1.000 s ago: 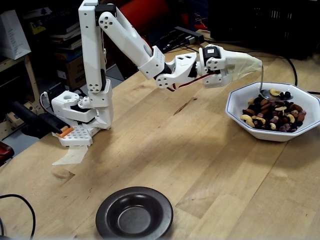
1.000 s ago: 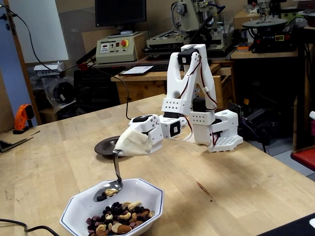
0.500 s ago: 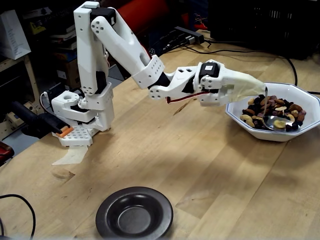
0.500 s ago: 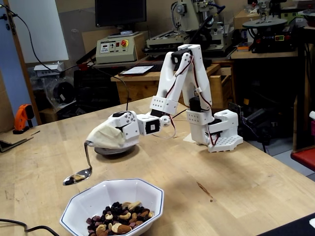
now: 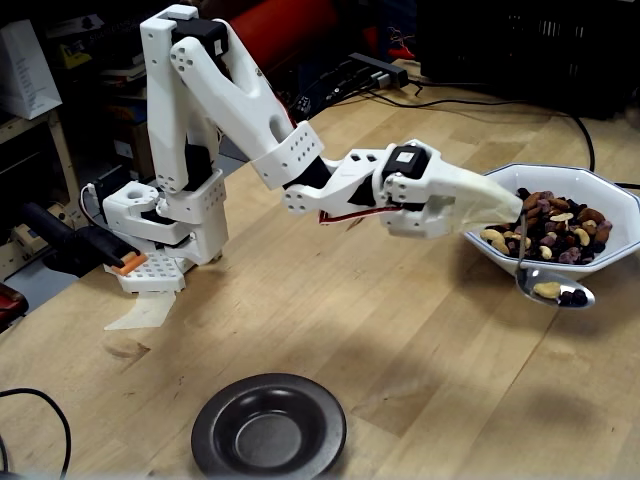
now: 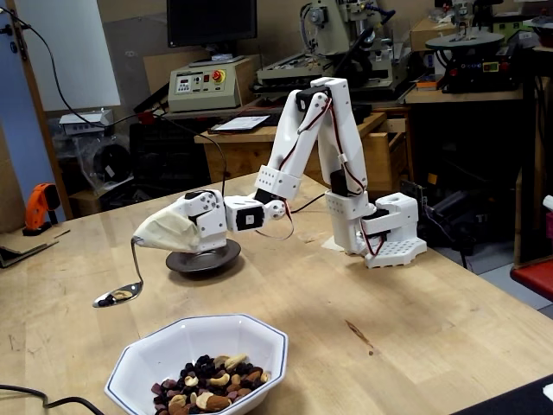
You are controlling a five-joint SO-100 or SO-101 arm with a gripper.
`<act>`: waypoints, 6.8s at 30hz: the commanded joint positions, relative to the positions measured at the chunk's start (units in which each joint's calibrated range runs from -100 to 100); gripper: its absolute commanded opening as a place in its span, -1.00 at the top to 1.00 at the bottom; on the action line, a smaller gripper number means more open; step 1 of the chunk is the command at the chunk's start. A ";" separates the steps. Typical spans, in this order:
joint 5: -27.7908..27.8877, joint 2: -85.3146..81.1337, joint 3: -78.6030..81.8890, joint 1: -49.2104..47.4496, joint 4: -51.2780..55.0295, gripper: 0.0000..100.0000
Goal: Use spoon to transfer food from the white bowl to brown plate
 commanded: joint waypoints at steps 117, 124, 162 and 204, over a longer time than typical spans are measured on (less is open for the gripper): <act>5.42 -33.72 37.02 34.17 -7.84 0.92; 5.42 -33.63 37.11 34.17 -7.84 0.92; 5.42 -25.93 37.20 34.02 -7.92 0.92; 19.54 -24.30 37.29 33.35 -7.77 0.91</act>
